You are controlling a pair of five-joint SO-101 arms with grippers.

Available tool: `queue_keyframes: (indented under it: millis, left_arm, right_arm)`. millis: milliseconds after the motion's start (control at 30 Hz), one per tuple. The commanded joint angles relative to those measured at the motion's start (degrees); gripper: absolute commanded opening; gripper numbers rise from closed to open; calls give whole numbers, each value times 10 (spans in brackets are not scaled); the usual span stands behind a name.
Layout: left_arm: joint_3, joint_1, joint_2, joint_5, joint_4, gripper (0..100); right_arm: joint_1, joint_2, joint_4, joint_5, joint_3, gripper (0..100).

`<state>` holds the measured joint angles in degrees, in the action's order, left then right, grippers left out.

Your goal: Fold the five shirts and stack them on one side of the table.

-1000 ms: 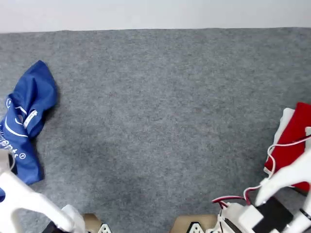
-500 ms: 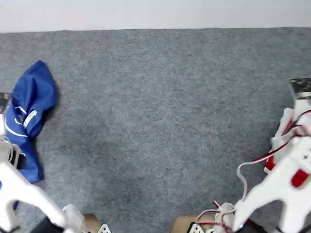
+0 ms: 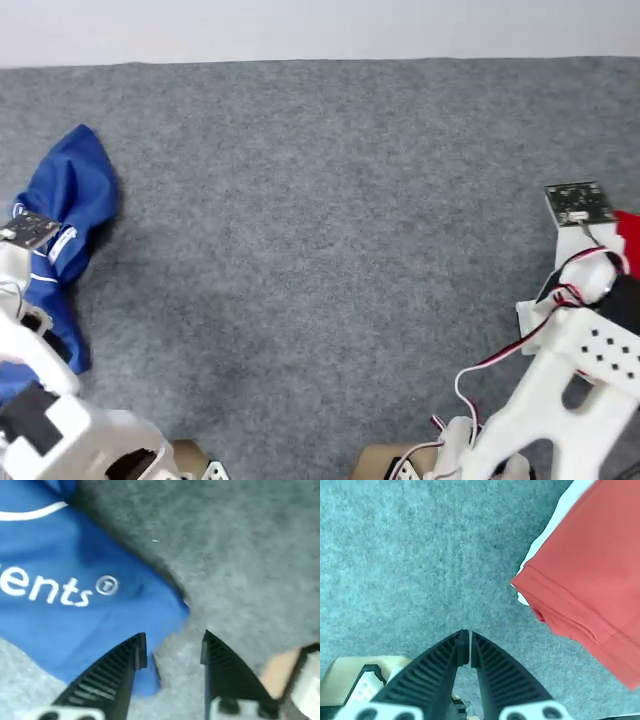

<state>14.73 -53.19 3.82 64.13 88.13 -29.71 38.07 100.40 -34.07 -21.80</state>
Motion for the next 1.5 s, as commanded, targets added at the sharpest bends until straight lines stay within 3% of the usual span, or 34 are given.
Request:
queue_keyframes:
  millis: [0,300,500,700,867,1067,1467]
  left_arm:
    - [-21,-4,38,11,-54,193]
    - [-22,-3,156,29,-120,179]
    - [-21,14,178,29,-135,0]
    - [-22,44,81,11,-106,4]
    - [-21,109,-80,-107,-103,4]
    - [-21,243,-282,-215,-105,4]
    - [-21,642,-513,-387,-101,4]
  right_arm:
    - [7,15,24,14,4,9]
    - [4,15,25,41,4,9]
    - [4,15,25,52,4,9]
    - [6,15,25,51,4,9]
    - [7,15,25,51,4,9]
    - [7,15,25,51,4,9]
    - [7,15,25,51,2,9]
